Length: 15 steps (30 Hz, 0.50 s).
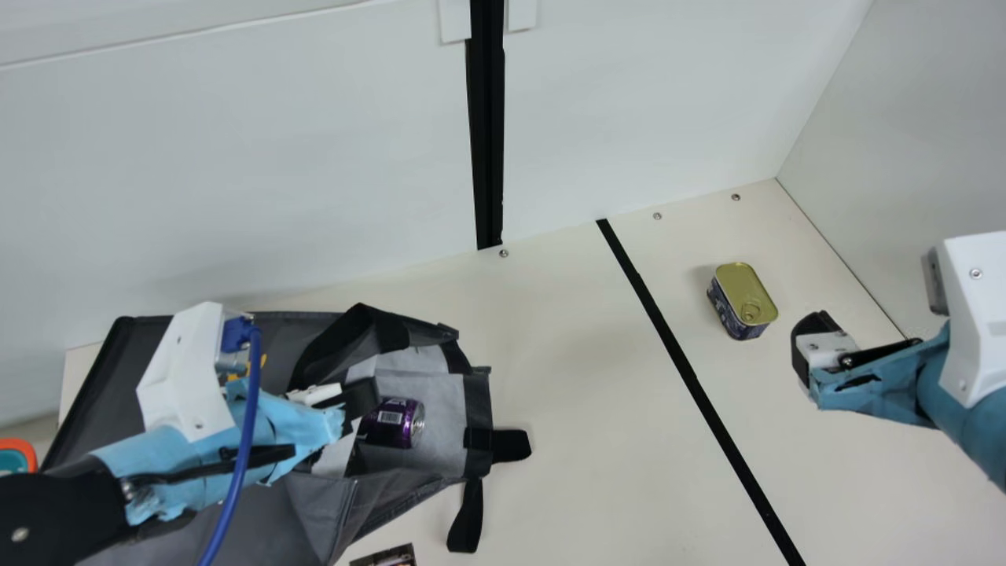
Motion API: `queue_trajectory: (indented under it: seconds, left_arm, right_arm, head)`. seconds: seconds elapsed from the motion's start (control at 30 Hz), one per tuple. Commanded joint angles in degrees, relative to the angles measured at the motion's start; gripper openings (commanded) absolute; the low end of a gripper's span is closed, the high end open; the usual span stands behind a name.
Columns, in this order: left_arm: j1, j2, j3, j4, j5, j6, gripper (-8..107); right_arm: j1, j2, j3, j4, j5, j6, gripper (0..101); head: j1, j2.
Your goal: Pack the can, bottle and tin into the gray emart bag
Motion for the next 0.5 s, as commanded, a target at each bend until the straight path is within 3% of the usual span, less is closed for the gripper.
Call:
queue_trajectory:
  seconds: [0.0, 0.33, 0.47]
  left_arm:
    - [0.0, 0.0, 0.0, 0.0, 0.0, 0.0, 10]
    - [0.0, 0.0, 0.0, 0.0, 0.0, 0.0, 10]
    - [0.0, 0.0, 0.0, 0.0, 0.0, 0.0, 10]
  right_arm:
    - [-0.1, 0.4, -1.7, -0.2, 2.4, 0.2, 91]
    - [-0.4, 2.7, -9.2, -1.4, 11.5, 0.7, 91]
    - [-2.0, 3.4, -8.8, -0.2, 11.7, -0.4, 91]
  head:
    - [-1.3, 0.0]
    - [-1.3, 0.0]
    - [-1.3, 0.0]
